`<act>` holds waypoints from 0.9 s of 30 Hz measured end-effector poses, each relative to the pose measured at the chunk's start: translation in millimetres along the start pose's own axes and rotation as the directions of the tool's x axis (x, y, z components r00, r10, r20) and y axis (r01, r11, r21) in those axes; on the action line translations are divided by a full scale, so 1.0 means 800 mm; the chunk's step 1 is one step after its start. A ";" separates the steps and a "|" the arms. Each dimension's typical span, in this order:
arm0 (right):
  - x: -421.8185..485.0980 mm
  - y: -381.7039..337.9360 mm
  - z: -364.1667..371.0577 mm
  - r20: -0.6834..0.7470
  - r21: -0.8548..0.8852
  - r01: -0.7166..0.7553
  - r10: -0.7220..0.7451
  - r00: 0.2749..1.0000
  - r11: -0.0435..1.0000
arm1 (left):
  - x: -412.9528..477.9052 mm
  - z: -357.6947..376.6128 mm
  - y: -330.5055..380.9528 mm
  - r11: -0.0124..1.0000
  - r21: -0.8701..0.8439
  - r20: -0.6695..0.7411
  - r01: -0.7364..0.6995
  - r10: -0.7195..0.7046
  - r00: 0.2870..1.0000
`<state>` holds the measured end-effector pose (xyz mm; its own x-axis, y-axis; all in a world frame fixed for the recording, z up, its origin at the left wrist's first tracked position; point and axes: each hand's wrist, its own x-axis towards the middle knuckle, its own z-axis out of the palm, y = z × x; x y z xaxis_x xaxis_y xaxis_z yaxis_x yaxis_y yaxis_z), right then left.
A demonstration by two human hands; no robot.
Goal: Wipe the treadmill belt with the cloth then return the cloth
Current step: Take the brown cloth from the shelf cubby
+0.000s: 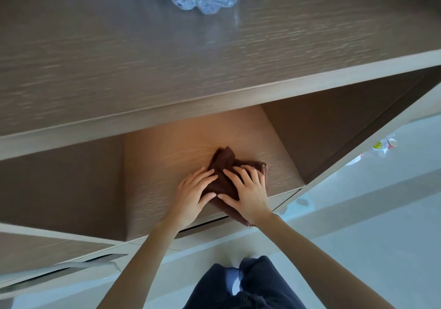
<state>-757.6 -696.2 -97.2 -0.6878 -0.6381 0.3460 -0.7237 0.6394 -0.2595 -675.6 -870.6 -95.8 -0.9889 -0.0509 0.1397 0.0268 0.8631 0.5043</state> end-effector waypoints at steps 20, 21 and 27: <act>0.010 -0.013 0.014 -0.093 -0.056 0.263 -0.268 0.959 0.963 | -0.057 -0.018 -0.022 0.958 0.282 0.031 0.060 -0.072 0.997; 0.008 -0.014 0.012 -0.095 -0.056 0.278 -0.282 0.955 0.959 | -0.057 -0.018 -0.019 0.956 0.287 0.044 0.056 -0.072 0.996; -0.022 -0.031 0.014 -0.091 -0.104 0.298 -0.308 0.947 0.949 | -0.056 -0.011 -0.020 0.952 0.305 0.060 0.014 -0.034 0.998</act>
<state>-728.2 -706.0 -107.1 -0.4235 -0.7620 0.4899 -0.8861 0.4610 -0.0491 -630.8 -887.0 -102.5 -0.9962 -0.0498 0.0715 -0.0328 0.9745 0.2219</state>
